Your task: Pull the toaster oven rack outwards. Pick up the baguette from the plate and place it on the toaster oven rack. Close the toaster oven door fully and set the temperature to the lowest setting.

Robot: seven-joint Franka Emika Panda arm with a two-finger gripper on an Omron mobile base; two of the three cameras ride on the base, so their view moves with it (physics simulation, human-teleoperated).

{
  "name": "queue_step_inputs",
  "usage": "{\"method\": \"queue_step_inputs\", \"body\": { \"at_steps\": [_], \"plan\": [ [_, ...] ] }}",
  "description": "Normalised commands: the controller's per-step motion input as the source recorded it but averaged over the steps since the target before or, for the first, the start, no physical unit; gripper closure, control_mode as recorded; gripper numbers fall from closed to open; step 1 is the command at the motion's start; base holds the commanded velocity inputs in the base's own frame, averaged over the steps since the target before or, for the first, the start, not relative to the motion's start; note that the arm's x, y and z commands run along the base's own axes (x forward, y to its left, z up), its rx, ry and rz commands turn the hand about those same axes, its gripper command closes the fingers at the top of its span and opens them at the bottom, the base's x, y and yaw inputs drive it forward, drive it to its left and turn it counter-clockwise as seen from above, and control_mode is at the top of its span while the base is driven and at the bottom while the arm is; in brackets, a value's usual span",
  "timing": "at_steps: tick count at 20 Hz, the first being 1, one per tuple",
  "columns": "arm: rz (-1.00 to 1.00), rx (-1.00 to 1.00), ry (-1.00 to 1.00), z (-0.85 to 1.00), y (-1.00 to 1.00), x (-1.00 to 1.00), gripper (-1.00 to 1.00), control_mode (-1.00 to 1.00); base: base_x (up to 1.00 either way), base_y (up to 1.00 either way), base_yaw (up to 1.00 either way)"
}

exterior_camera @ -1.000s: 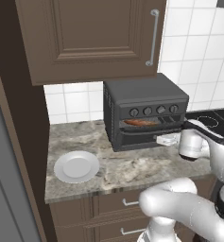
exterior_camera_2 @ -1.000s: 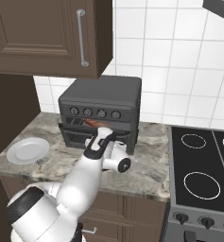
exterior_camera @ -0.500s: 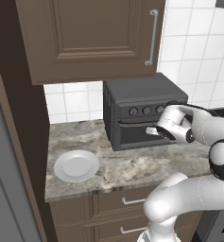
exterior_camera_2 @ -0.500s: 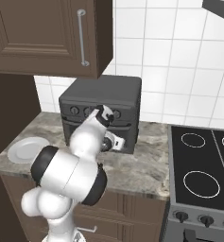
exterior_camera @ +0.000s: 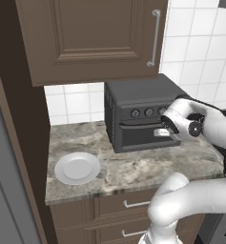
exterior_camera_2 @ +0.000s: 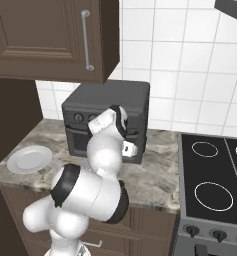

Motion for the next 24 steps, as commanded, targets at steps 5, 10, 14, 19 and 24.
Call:
{"method": "queue_step_inputs", "body": {
  "at_steps": [5, 10, 14, 19, 24],
  "plan": [
    [0.0, 0.05, -0.1, 0.54, -0.98, -0.29, -1.0, -1.0, 0.0, 0.0, 0.0],
    [0.0, 0.06, -0.13, 0.61, -0.85, -0.22, -1.0, -1.0, 0.0, 0.0, 0.0],
    [0.0, 0.0, -0.1, 0.45, -0.3, 0.0, -1.0, -1.0, 0.0, 0.0, 0.0],
    [0.01, 0.04, -0.01, 0.46, -0.42, -0.02, -1.0, -1.0, 0.0, 0.0, 0.0],
    [0.03, 0.12, -0.1, 0.62, -0.75, -0.33, -1.0, -1.0, 0.0, 0.0, 0.0]
  ]
}}
